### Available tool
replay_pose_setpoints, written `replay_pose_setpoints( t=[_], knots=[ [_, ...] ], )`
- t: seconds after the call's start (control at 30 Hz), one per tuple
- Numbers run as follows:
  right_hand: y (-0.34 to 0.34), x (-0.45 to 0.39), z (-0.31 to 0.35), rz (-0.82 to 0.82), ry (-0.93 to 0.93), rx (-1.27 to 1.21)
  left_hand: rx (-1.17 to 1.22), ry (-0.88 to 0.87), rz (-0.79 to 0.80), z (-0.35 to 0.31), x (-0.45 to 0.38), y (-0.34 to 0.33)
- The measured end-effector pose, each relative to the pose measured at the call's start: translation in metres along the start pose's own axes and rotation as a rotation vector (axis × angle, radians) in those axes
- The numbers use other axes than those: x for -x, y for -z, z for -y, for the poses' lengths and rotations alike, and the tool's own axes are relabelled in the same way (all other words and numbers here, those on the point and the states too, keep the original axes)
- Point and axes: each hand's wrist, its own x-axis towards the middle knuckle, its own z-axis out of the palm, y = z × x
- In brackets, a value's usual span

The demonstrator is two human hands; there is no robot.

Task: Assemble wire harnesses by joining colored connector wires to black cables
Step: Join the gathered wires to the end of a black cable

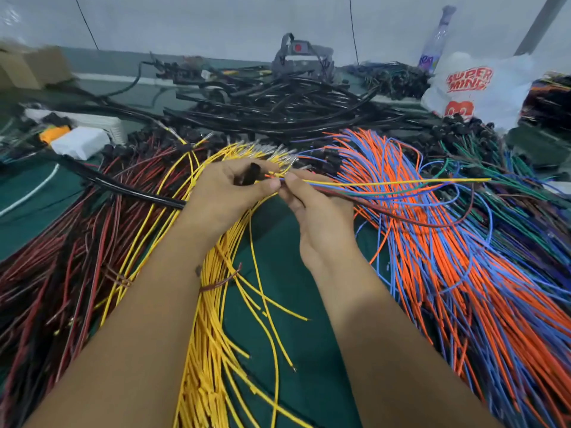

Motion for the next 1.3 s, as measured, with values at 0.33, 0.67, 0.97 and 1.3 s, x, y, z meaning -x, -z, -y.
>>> replay_pose_setpoints(
  t=[0.33,0.67,0.97,1.3],
  knots=[
    [0.001,0.003,0.003,0.044,-0.061,0.005,0.034,0.055,0.009,0.002,0.000,0.006],
    [0.003,0.006,0.004,0.195,-0.027,0.161,0.120,0.043,-0.020,0.004,0.003,0.010],
    [0.005,0.004,0.004,0.069,0.089,0.171,-0.297,-0.112,-0.040,0.007,0.004,-0.007],
    [0.003,-0.001,0.003,0.019,0.059,0.064,-0.485,-0.141,0.011,0.010,0.000,-0.009]
  ],
)
